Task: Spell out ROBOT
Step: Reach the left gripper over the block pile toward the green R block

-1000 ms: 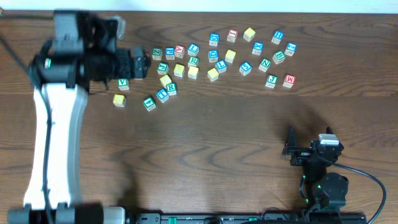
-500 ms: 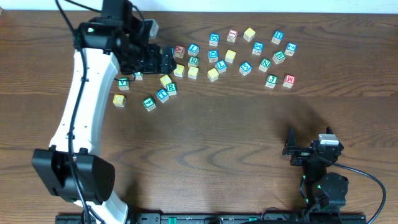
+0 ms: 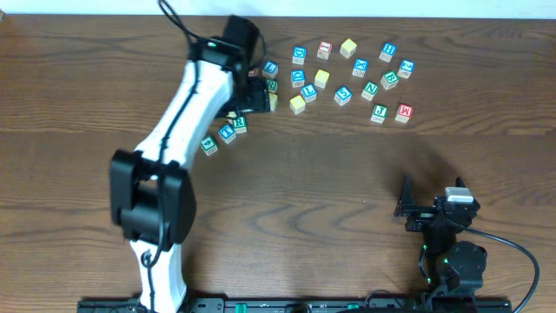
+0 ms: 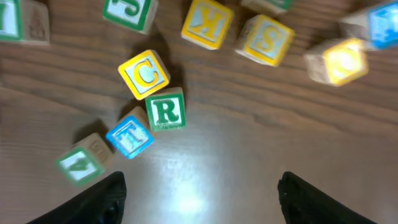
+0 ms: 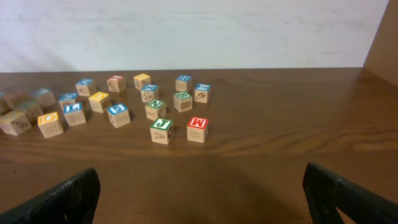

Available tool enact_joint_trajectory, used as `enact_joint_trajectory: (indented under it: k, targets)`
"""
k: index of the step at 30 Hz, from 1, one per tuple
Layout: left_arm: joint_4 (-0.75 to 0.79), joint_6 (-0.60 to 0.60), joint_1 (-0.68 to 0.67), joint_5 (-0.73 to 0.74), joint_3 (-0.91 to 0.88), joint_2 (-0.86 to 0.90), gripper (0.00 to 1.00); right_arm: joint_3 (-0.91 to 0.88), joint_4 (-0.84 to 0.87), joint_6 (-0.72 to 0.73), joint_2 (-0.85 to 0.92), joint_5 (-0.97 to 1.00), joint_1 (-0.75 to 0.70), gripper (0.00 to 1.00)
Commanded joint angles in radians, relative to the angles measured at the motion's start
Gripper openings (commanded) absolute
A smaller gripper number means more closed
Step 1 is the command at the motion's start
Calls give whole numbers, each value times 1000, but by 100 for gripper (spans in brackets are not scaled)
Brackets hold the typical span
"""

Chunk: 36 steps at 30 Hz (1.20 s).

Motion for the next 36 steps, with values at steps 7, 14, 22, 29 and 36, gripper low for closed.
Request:
enact_joint_trajectory:
  k: [7,14,22,29,36]
  targets:
    - [60,-159,4,-120,10,96,68,-2,-3,-8,-5,-2,-6,99]
    - [102,-189,5,-142,9,124,67,-2,-3,-8,-5,-2,-6,99]
    - [124,-224,4,-190,-18,125,67,-2,-3,-8,-5,-2,-6,99]
    - [168,-234,4,-190,-64,125,67,-2,-3,-8,-5,-2,-6,99]
    - [189,-230,2,-189,-69,146,67,-2,-3,-8,-5,-2,-6,99]
